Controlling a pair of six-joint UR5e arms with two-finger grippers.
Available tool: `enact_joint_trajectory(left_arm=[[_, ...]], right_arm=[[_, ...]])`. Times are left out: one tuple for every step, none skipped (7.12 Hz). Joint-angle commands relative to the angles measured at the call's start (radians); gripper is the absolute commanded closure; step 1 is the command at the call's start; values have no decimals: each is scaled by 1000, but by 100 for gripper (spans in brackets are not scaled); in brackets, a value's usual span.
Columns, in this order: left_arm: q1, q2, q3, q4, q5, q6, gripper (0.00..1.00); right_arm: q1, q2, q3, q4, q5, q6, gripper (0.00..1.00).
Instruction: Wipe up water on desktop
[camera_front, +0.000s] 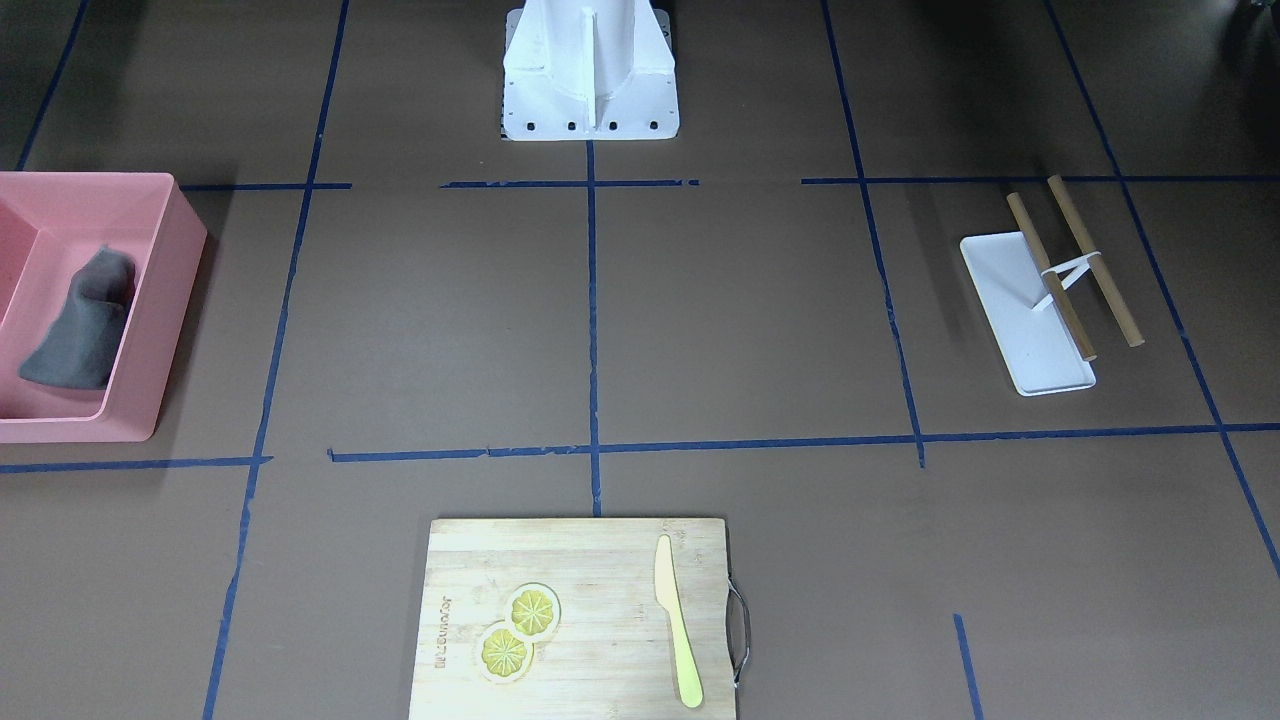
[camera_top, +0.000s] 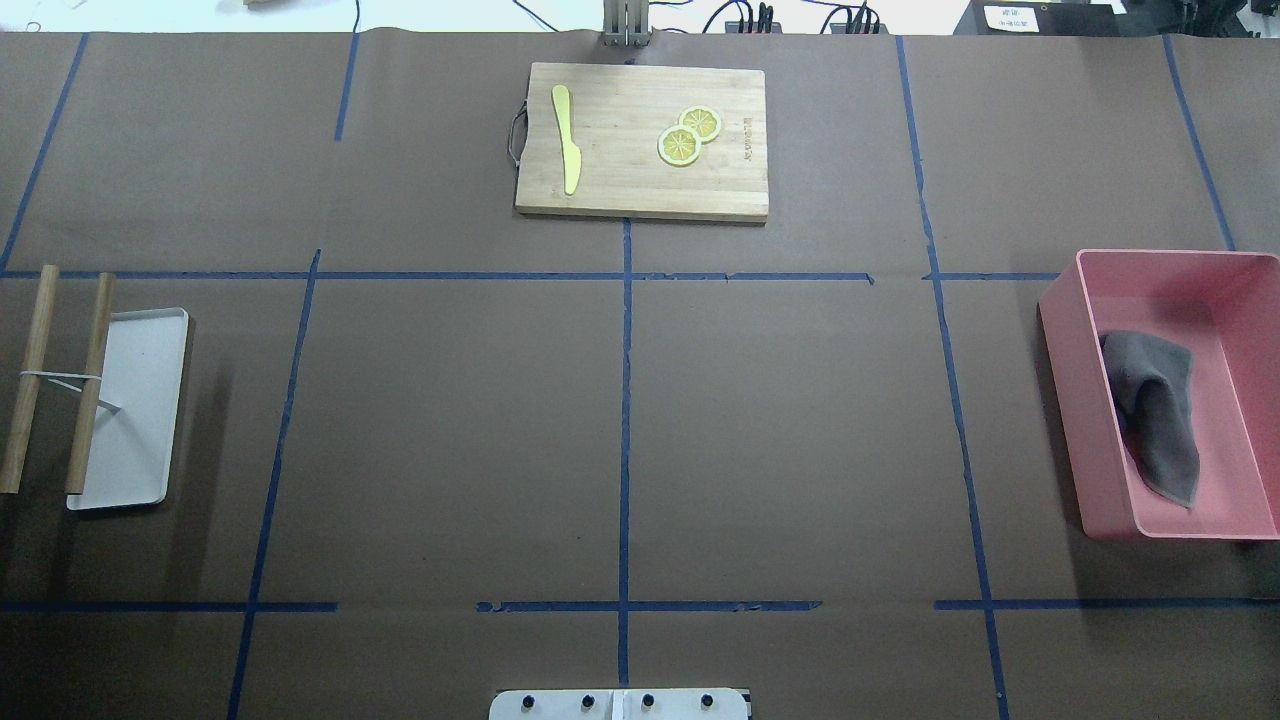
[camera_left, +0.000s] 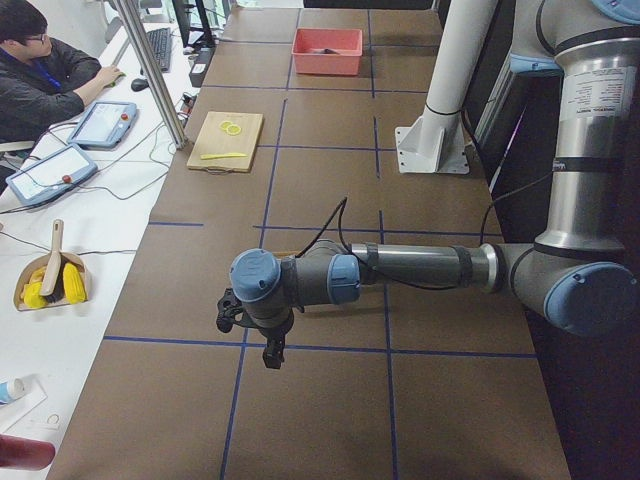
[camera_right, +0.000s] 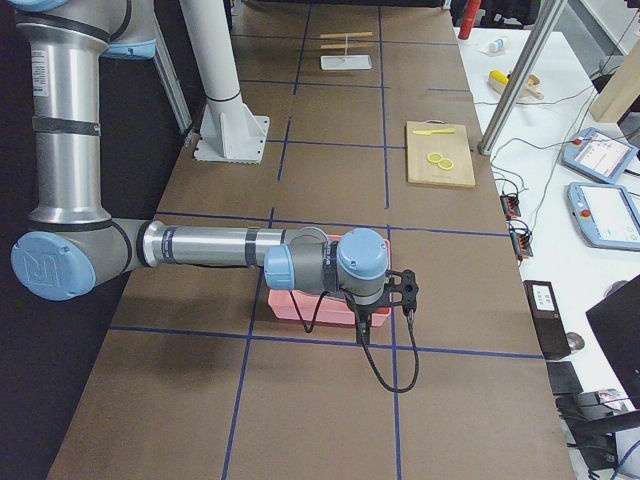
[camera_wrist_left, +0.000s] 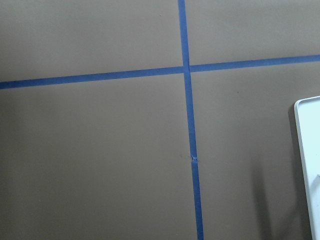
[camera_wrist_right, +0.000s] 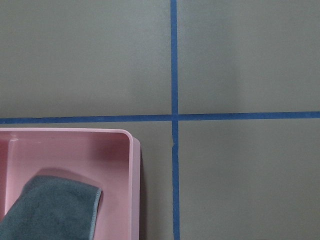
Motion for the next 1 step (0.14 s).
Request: enact_joint_trajectory(left_arm=[[-4, 3, 0, -3, 0, -6, 0]], right_arm=[[0, 0, 0, 0, 0, 0, 0]])
